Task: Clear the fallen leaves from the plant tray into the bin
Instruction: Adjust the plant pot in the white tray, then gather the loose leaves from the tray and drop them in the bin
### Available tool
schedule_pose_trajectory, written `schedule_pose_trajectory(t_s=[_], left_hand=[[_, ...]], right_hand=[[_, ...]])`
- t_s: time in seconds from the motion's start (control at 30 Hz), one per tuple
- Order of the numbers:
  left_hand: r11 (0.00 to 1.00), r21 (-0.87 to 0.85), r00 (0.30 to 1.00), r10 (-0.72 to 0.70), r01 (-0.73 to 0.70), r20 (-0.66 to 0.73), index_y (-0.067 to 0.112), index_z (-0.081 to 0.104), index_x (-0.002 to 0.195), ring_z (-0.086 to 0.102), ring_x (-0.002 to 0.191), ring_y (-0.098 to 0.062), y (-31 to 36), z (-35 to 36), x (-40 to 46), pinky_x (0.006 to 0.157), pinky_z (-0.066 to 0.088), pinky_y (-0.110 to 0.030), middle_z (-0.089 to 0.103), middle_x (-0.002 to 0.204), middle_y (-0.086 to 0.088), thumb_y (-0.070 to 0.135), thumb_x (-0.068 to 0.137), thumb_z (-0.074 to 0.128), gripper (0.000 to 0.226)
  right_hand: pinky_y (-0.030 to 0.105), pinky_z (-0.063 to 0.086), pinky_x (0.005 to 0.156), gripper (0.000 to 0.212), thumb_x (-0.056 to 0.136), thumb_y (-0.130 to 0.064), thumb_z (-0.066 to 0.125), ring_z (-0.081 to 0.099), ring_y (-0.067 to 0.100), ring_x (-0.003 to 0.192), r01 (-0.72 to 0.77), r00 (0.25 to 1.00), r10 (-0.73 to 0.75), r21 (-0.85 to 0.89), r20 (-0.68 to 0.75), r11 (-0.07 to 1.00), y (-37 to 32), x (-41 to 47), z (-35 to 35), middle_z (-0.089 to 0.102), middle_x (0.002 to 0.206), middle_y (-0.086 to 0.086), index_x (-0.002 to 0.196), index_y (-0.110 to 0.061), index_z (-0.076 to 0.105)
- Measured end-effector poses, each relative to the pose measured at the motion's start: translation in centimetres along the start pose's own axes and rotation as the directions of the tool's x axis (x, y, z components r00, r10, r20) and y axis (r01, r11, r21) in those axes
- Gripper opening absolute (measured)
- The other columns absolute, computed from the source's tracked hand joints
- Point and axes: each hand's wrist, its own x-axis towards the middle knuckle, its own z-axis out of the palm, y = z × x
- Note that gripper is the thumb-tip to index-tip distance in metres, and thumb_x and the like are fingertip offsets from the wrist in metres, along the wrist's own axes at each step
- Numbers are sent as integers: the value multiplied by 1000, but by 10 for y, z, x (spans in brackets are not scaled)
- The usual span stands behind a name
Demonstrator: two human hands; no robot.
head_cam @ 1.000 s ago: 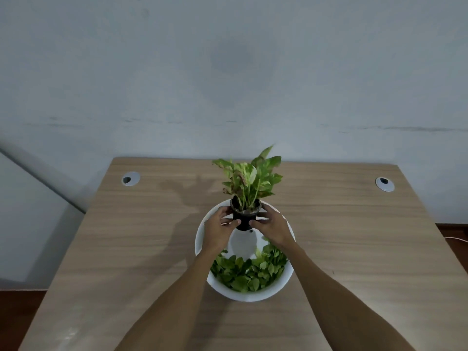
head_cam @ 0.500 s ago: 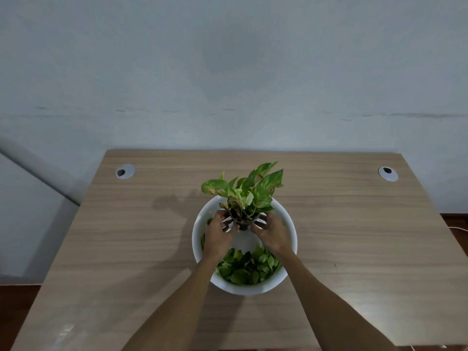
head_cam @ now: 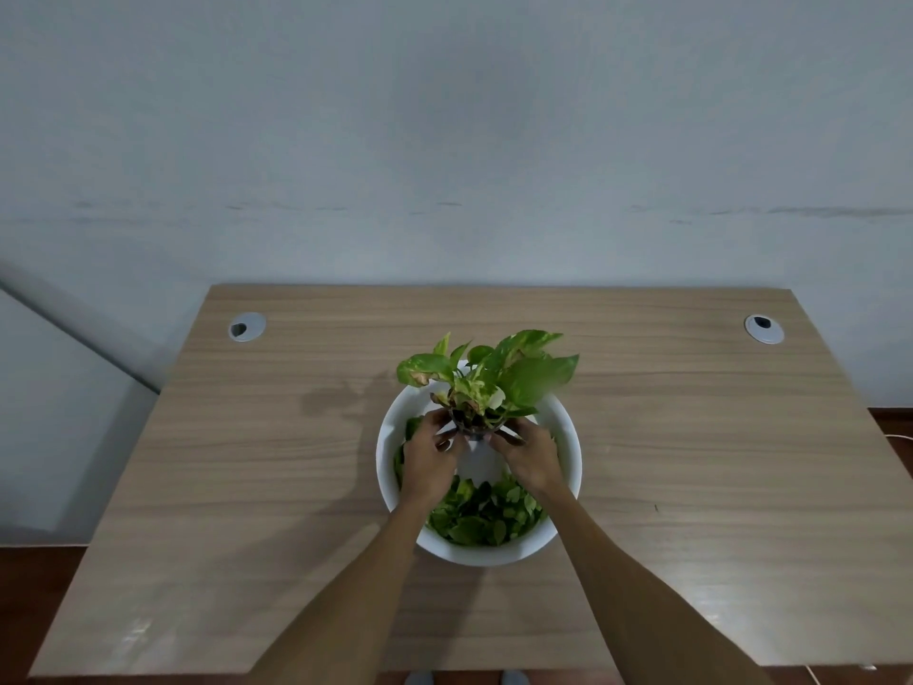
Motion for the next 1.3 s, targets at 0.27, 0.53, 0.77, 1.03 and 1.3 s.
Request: schedule_pose_trajectory(t_s=[0.27,0.53,0.77,1.03,1.3], left_hand=[[965,240,993,115,-102,-39,13,64,124,66,72,-20,8,-16,-2,62,55,-27,74,91,-6,11,96,51,31],[658,702,962,156,-272,225,10,44,144,43,136,-25,12,-45,9,105,43,-36,50,146,-12,12,97,40,46],[359,855,919,17,-374,395,3,26,150,24,147,-24,0,-43,9,121,22,-32,28,158,-12,16,97,43,57],[430,842,919,-64,-326,389,4,40,142,33,142,-27,0,-44,-31,119,25,-36,37,153,-14,12,94,44,49],[514,814,908,-143,-271,393,2,53,125,53,117,-29,12,-32,-76,97,47,-41,54,130,-15,10,92,42,35]], right_hand=[[11,50,77,27,93,-17,64,67,0,89,47,998,-53,-191,-26,981,0,-8,-10,75,109,2,119,-13,71],[33,55,84,31,96,-16,49,66,16,97,164,980,-199,-560,-2,812,9,-16,-34,65,119,-1,117,-20,71],[39,19,123,58,99,-26,40,24,26,147,262,950,-12,-773,313,578,6,-4,-31,30,159,10,152,-7,27],[40,47,90,34,100,-22,35,59,36,110,226,922,137,-789,363,571,-13,-28,-41,62,116,21,103,1,60],[35,45,74,23,97,-23,43,63,32,95,244,906,134,-755,401,609,-13,-80,-25,67,104,19,87,-6,57]])
